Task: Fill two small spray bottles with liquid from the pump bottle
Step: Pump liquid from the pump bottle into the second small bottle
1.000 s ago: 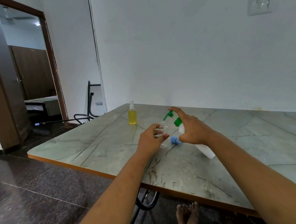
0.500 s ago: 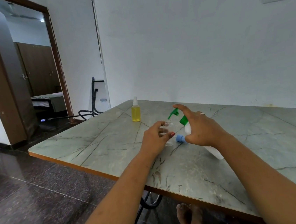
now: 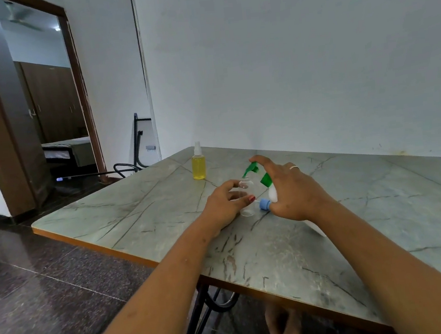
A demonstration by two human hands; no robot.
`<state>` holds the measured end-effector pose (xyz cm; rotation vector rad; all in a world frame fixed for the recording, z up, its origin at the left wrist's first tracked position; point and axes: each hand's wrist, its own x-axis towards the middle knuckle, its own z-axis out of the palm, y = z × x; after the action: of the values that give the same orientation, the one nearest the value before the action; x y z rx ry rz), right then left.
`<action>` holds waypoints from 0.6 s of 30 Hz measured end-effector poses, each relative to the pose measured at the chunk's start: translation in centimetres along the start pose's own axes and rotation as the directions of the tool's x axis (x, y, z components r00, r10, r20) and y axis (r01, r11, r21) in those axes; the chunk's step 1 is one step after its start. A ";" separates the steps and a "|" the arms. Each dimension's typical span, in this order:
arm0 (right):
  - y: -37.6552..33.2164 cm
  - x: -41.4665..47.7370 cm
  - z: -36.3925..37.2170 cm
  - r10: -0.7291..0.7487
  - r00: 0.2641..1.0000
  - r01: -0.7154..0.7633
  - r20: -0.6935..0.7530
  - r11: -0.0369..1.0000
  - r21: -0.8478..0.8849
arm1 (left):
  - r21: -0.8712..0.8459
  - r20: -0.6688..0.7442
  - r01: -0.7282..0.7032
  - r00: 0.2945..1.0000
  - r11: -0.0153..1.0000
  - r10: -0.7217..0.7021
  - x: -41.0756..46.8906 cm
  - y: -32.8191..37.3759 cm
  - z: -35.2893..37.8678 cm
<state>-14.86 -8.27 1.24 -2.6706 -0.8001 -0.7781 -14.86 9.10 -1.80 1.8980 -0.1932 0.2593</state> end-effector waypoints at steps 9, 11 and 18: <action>0.2 0.2 0.3 0.041 0.999 -0.040 -0.008 0.999 0.029 | 0.055 -0.009 0.010 1.000 0.998 -0.010 0.1 0.0 0.3; 0.2 0.2 0.2 0.041 0.999 -0.041 -0.003 0.999 0.028 | 0.059 -0.017 0.005 1.000 0.998 -0.004 -0.1 0.1 0.3; 0.0 -0.2 0.0 0.036 0.999 -0.036 -0.003 0.998 -0.057 | 0.049 -0.040 0.006 0.999 0.999 -0.004 -0.3 0.2 0.2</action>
<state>-14.99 -8.41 1.14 -2.7262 -0.7381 -0.8062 -15.21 8.90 -1.79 1.9400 -0.1564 0.3009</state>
